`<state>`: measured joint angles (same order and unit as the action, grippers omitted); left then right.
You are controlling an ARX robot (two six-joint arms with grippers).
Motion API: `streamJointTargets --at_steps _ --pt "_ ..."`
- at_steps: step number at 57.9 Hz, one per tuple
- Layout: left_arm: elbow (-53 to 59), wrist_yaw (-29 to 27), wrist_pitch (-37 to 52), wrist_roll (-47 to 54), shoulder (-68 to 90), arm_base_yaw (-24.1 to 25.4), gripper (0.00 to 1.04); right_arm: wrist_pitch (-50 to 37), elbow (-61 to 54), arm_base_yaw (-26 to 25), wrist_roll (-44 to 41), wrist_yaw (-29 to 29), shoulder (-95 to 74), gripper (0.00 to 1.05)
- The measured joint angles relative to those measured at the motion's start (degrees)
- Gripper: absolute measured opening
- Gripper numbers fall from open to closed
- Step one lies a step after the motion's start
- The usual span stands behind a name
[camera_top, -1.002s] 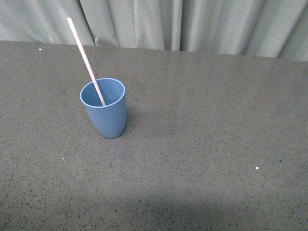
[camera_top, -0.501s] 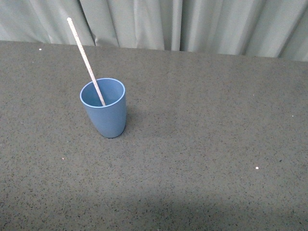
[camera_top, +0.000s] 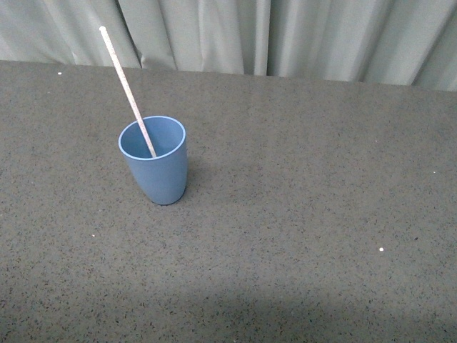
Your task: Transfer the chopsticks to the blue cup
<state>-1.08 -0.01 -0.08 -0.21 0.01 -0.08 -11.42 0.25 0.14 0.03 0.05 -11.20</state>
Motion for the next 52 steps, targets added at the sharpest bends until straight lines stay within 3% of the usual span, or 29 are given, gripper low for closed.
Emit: streamJointTargets --at_steps 7,13,26,37,52 --pt "0.0 0.0 0.0 0.0 0.0 0.0 0.98 2.2 0.0 0.0 0.0 0.0 2.2 0.01" --pt "0.0 0.0 0.0 0.0 0.0 0.0 0.98 10.9 0.0 0.0 0.0 -0.1 9.2 0.01" --pt "0.0 0.0 0.0 0.0 0.0 0.0 0.98 11.3 0.0 0.0 -0.1 -0.1 10.9 0.03" --pt "0.0 0.0 0.0 0.0 0.0 0.0 0.98 11.3 0.0 0.0 -0.1 -0.1 11.0 0.35" --pt "0.0 0.0 0.0 0.0 0.0 0.0 0.98 11.3 0.0 0.0 -0.1 -0.2 11.0 0.93"
